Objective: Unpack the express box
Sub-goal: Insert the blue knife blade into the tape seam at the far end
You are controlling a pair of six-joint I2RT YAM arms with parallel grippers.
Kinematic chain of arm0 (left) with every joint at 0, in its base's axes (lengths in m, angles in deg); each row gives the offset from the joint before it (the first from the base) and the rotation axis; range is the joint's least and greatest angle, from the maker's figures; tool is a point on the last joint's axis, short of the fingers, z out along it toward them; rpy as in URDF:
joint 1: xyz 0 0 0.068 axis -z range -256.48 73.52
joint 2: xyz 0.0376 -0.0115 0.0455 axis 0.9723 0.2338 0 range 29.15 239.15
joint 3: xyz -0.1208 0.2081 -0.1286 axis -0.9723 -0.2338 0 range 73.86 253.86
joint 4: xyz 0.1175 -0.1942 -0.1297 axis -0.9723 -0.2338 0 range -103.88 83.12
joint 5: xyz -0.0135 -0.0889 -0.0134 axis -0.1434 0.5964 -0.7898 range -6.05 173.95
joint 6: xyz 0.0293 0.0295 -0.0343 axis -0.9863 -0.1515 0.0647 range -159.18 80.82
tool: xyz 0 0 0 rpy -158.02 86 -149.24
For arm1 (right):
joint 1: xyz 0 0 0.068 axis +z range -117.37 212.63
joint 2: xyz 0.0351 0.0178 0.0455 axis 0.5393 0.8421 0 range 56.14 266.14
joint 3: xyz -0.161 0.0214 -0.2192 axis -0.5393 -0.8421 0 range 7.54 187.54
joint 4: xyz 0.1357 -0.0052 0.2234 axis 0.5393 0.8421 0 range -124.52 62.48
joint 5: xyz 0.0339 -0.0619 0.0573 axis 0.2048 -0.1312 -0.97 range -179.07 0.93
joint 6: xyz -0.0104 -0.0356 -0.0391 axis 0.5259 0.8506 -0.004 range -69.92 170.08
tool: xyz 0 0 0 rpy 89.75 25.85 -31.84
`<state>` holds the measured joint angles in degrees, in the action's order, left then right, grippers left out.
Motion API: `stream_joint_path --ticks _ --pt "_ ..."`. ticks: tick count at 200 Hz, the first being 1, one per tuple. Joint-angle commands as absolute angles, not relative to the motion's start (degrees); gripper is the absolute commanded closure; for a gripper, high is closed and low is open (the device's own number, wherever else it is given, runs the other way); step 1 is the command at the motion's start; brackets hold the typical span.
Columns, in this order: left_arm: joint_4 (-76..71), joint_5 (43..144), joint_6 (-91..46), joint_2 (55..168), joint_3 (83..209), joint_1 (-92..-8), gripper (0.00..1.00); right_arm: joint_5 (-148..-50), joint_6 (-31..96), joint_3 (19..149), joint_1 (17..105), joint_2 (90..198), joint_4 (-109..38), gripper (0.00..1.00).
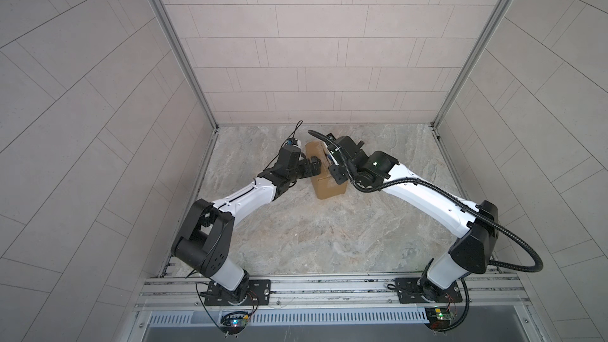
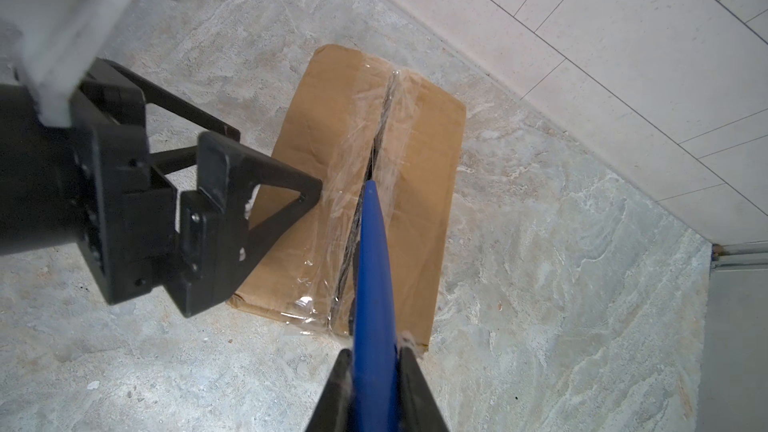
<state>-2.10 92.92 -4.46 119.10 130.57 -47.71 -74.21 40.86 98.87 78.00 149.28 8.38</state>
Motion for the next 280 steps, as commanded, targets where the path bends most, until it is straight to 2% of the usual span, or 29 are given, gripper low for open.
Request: stream_joint_path --ticks 1,46,205,280 --pt "-0.98 93.18 -2.71 120.29 129.17 -45.57 0.04 -74.79 43.48 101.13 78.23 150.21 10.03 1.0" --pt "0.71 92.98 -0.44 119.29 127.22 -44.48 0.05 -76.4 45.06 102.37 77.99 151.07 10.96 1.0" --pt "-1.52 89.27 1.18 119.57 127.65 -44.56 0.07 -73.05 44.22 97.42 78.78 144.32 15.18 1.0" --pt "-1.93 88.78 1.6 119.06 127.19 -44.58 0.07 -73.41 43.37 96.86 78.83 145.73 14.5 1.0"
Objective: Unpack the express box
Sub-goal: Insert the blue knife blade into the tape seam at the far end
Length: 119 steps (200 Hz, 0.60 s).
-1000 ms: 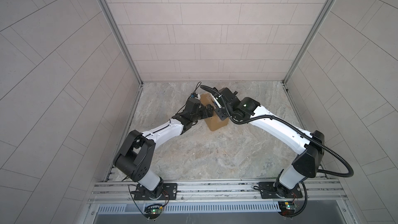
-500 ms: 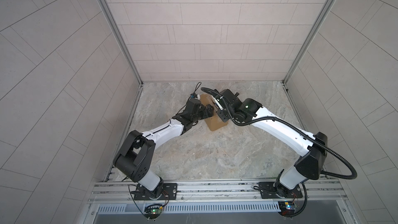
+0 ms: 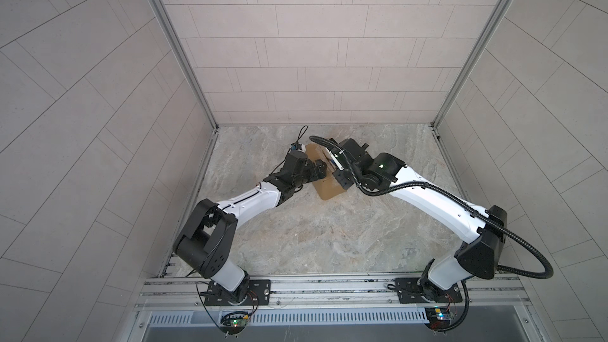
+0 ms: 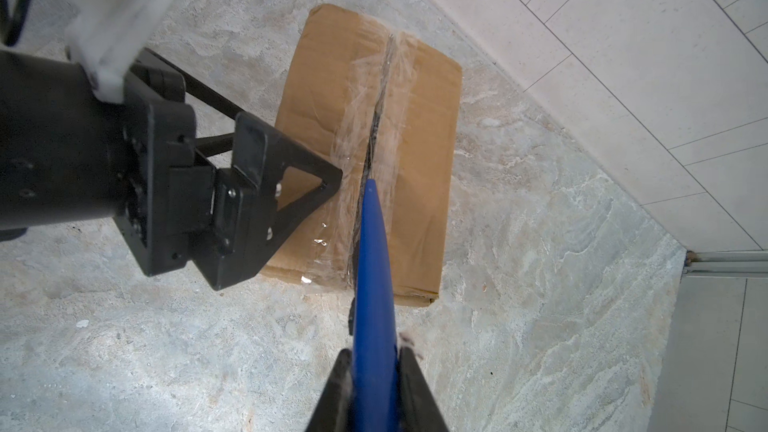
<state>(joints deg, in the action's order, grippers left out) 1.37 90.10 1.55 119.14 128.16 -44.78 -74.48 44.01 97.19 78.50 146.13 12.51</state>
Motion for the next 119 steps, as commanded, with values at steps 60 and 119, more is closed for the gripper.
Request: stream_joint_path --ticks 60,119 --pt "-2.22 88.34 2.59 119.5 127.5 -44.66 0.07 -73.21 42.46 94.13 78.95 141.54 17.63 1.0" --pt "-2.48 88.37 2.68 119.15 127.31 -44.84 0.07 -73.85 41.55 93.41 79.13 141.88 15.71 1.0"
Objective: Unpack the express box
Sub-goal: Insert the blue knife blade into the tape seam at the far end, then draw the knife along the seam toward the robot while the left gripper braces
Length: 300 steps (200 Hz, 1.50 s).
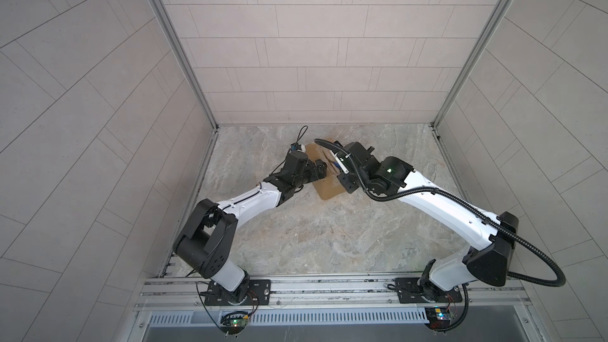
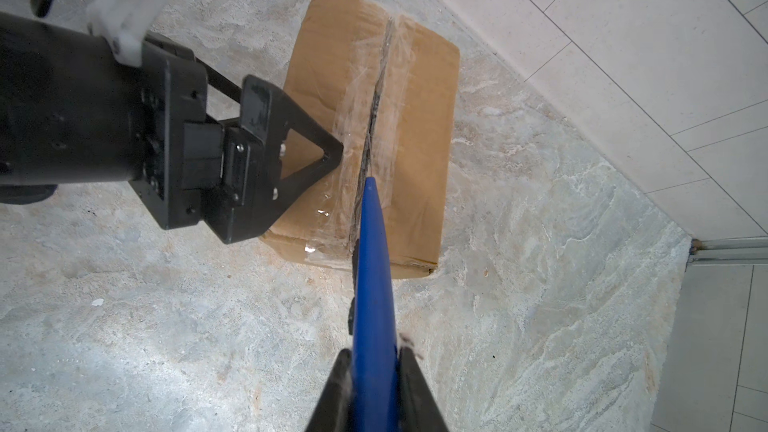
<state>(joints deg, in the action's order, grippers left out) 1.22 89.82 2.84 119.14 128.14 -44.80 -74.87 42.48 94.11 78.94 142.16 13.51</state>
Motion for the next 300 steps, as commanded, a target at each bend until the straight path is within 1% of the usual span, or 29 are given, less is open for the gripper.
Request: stream_joint_path --ticks 1,30,54,103,145,195,230,300 --pt "-2.48 88.31 2.67 119.15 127.3 -44.84 0.07 -73.85 41.55 93.41 79.13 141.95 15.64 1.0" --pt "-2.48 88.35 2.79 118.9 127.34 -44.91 0.08 -72.74 41.34 93.24 79.13 144.12 14.13 1.0" --pt "-2.48 88.34 2.87 118.7 127.19 -44.93 0.07 -73.75 40.59 93.02 79.13 144.35 14.61 1.0" --pt "-2.48 88.41 2.77 118.95 127.04 -45.3 0.08 -73.79 40.79 91.08 79.13 140.66 16.22 1.0" --pt "-2.55 88.43 2.71 118.48 126.77 -45.91 0.08 -75.42 40.17 90.22 79.13 139.9 16.98 1.0" --pt "-2.56 88.87 2.65 118.22 126.77 -46.03 0.08 -75.8 39.7 91.17 79.13 144.33 12.26 1.0" --pt "-2.83 88.65 2.39 118.26 126.95 -46.03 0.08 -75.3 39.01 94.68 79.13 146.93 15.73 1.0" --pt "-3.82 87.48 3.81 119.75 127.31 -46.51 0.09 -76.08 41.14 93.64 79.13 140.56 20.0 1.0"
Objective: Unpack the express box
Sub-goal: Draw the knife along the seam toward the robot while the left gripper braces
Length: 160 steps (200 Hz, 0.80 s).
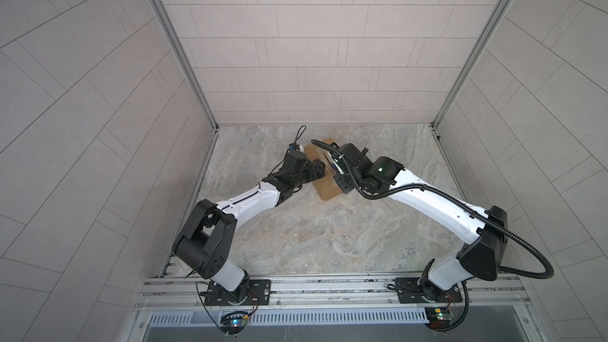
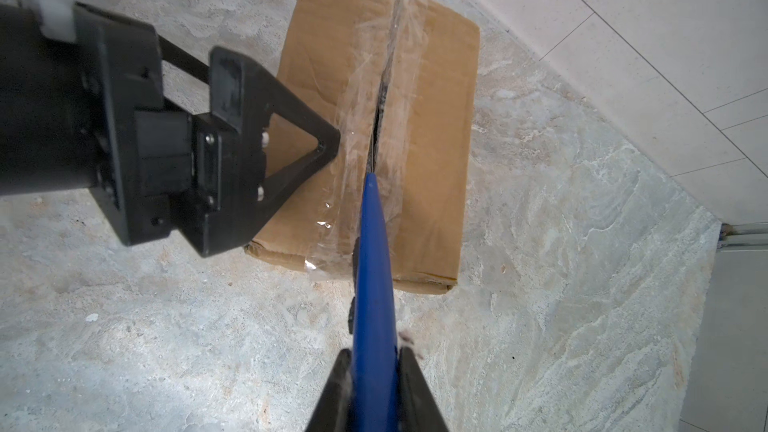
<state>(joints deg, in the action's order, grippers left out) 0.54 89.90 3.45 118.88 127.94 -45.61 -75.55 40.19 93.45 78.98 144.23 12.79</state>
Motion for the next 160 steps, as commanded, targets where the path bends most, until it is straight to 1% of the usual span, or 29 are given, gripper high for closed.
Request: stream_joint_path --ticks 1,43,70,114,160 --pt "-3.81 87.52 3.8 119.8 127.34 -46.51 0.09 -76.07 41.12 93.66 79.13 140.54 20.12 1.0" --pt "-3.63 87.63 4.15 119.54 126.94 -46.68 0.09 -78.13 40.56 91.93 79.22 139.67 21.82 1.0" --pt "-3.54 87.94 4.15 119.43 127.12 -46.69 0.09 -79.02 39.67 90.81 79.3 139.53 19.7 1.0" --pt "-3.06 88.85 4.5 119.08 126.97 -46.66 0.09 -80.43 39.44 93.37 79.33 144.07 16.52 1.0" --pt "-3.16 89.12 4.46 115.15 126.5 -46.95 0.08 -81.25 42.6 95.76 79.14 147.05 14.79 1.0"
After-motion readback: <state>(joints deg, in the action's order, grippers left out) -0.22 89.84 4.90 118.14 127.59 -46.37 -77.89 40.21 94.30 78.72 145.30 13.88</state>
